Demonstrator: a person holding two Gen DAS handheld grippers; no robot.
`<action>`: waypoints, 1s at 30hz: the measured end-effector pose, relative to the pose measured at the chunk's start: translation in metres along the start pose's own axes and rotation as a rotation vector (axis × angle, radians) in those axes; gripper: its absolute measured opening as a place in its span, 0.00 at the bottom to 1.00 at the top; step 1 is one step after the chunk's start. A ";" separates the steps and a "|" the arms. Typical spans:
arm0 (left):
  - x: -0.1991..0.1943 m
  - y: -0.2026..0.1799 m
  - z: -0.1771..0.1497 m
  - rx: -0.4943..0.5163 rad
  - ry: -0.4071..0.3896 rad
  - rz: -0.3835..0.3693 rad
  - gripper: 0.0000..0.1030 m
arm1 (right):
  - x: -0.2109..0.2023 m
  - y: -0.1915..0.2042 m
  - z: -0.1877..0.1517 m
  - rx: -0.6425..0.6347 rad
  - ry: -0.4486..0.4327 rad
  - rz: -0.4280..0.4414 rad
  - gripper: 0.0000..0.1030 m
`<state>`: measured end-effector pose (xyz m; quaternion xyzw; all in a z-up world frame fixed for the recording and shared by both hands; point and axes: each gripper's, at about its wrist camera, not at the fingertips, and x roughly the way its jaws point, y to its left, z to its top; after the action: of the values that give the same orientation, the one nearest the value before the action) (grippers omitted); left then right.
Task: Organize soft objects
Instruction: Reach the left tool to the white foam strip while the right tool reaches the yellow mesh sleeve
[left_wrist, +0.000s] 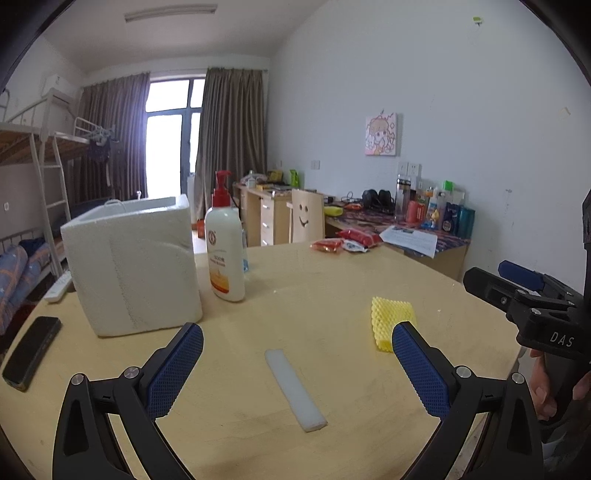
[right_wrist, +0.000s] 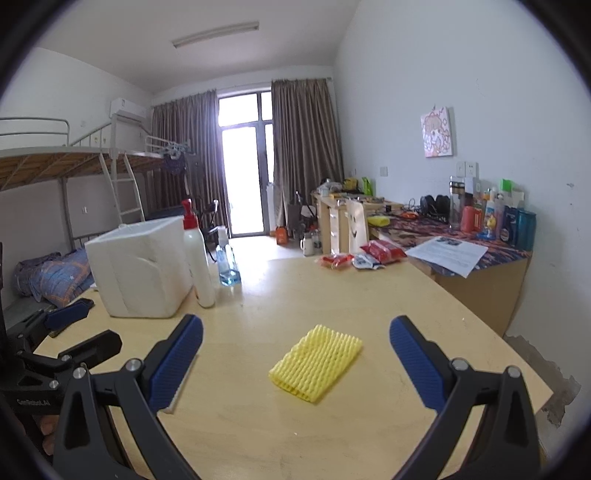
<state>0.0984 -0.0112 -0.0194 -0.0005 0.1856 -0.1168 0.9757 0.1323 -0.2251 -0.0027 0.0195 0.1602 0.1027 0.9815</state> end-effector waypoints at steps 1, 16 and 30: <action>0.003 0.000 -0.001 -0.001 0.010 0.000 0.99 | 0.003 0.000 -0.001 -0.001 0.007 -0.001 0.99; 0.042 -0.006 -0.013 -0.031 0.168 0.035 0.96 | 0.036 -0.009 -0.011 -0.009 0.141 0.020 0.99; 0.073 -0.012 -0.027 -0.061 0.297 0.068 0.85 | 0.075 -0.022 -0.021 0.030 0.287 0.064 0.91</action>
<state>0.1515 -0.0384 -0.0705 -0.0067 0.3313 -0.0769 0.9404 0.1998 -0.2310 -0.0479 0.0242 0.2999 0.1332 0.9443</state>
